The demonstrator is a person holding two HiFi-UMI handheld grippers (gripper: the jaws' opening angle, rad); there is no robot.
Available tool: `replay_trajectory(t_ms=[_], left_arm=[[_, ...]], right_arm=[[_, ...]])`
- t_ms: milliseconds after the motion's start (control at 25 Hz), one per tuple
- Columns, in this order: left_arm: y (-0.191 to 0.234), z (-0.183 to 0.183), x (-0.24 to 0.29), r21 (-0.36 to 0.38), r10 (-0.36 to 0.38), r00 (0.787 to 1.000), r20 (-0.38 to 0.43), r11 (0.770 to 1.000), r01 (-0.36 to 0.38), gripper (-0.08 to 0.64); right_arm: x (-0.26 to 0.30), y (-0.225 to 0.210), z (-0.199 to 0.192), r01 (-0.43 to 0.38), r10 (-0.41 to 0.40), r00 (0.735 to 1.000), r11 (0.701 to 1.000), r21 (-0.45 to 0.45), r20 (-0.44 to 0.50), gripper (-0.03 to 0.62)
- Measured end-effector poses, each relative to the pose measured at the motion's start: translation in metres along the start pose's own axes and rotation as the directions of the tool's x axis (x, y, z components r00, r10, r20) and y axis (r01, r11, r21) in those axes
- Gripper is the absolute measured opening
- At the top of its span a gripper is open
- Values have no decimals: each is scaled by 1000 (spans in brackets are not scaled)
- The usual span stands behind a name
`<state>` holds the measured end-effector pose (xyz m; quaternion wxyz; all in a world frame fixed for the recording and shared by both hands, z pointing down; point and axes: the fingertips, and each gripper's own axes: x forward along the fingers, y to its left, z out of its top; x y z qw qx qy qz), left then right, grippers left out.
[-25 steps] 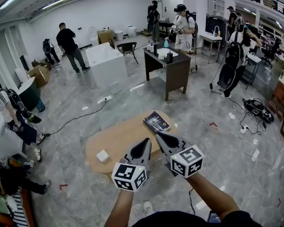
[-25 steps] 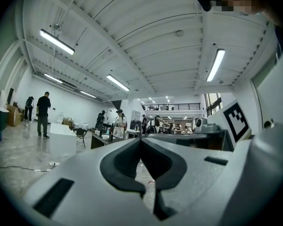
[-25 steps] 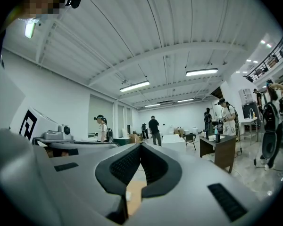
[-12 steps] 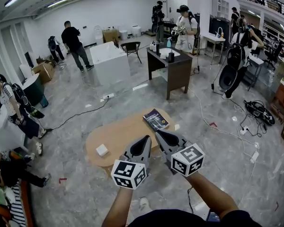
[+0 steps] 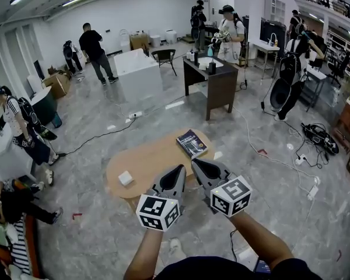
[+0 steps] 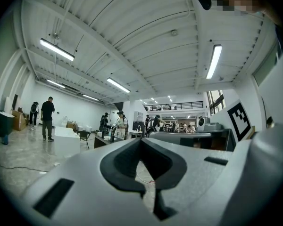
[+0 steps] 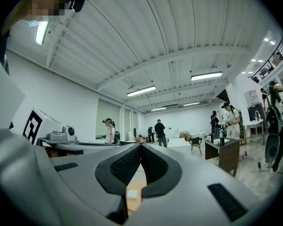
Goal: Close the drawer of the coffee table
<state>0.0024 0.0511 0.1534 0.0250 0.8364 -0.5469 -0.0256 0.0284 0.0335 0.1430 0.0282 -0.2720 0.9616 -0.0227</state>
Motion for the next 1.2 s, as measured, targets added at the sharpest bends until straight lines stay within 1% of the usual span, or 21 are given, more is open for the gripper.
replay_trajectory(t_ms=[320, 520, 920, 1200], left_arm=[[-19, -2, -7, 4, 5, 1000, -3, 1000, -5, -2], [-32, 3, -11, -13, 1, 1000, 17, 1000, -1, -2], [-40, 1, -14, -8, 14, 1000, 24, 1000, -14, -2], [-54, 0, -20, -5, 18, 1000, 22, 1000, -18, -2]], right_arm=[[-19, 9, -2, -19, 19, 1000, 1000, -13, -14, 11], [-31, 10, -2, -26, 26, 999, 1000, -11, -20, 11], [-40, 13, -6, -38, 38, 999, 999, -13, -24, 11], [-54, 15, -4, -43, 43, 999, 999, -14, -22, 11]])
